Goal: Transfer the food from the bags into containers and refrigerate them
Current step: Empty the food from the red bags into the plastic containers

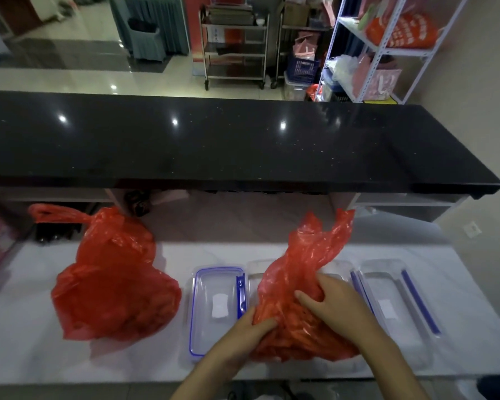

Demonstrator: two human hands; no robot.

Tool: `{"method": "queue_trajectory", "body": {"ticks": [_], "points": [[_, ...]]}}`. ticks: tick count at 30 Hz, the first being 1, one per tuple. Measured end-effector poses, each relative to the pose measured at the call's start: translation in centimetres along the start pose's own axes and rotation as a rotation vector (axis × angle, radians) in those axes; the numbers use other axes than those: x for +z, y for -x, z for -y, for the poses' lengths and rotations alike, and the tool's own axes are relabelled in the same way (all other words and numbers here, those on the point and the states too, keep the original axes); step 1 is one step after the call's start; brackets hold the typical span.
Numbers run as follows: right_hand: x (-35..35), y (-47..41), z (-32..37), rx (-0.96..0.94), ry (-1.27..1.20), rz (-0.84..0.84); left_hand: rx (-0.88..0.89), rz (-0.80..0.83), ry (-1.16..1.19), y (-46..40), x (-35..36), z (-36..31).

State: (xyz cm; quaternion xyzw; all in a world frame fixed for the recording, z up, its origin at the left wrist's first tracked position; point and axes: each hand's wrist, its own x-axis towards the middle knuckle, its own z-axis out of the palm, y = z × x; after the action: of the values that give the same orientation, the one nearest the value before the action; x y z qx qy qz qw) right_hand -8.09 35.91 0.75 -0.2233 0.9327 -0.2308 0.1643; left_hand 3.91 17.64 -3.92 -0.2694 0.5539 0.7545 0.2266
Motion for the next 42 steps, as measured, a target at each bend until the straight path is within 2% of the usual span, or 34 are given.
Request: {"method": "queue_trajectory", "body": {"ticks": [6,10,13,16,21,24,26,29,30,37,42], "points": [[-0.6,-1.2,0.6,-0.027,-0.236,0.222,-0.055,-0.039,0.148,1.1,-0.4,-0.5],[-0.3,-0.8,1.1,-0.073,-0.274,0.294,-0.070,-0.107,0.200,1.0,-1.2,0.0],[1.3,-0.9,0.8,-0.059,-0.278,0.267,-0.063,-0.139,0.183,0.7,-1.5,0.6],[3.8,-1.5,-0.6,-0.024,-0.220,0.111,-0.040,-0.172,0.152,0.8,-1.3,0.8],[3.5,-0.6,-1.9,0.031,-0.414,0.110,0.024,-0.217,-0.104,1.5,-2.0,0.6],[2.5,1.4,-3.8,0.051,-0.513,0.031,0.058,-0.212,-0.179,1.5,-2.8,0.9],[2.1,3.0,-5.1,0.112,-0.521,0.067,0.072,-0.188,-0.151,1.2,-3.1,1.2],[2.1,4.7,-5.7,0.199,-0.563,0.251,0.096,-0.171,-0.155,1.1,-2.9,1.4],[2.3,4.9,-5.7,0.204,-0.551,0.261,0.117,-0.178,-0.152,0.9,-2.9,1.6],[3.5,2.7,-3.0,0.244,-0.533,-0.039,0.251,-0.324,-0.145,0.8,-1.9,1.4],[2.1,0.9,-0.2,0.341,-0.782,-0.094,0.328,-0.415,-0.159,1.1,-1.5,0.5]]}}
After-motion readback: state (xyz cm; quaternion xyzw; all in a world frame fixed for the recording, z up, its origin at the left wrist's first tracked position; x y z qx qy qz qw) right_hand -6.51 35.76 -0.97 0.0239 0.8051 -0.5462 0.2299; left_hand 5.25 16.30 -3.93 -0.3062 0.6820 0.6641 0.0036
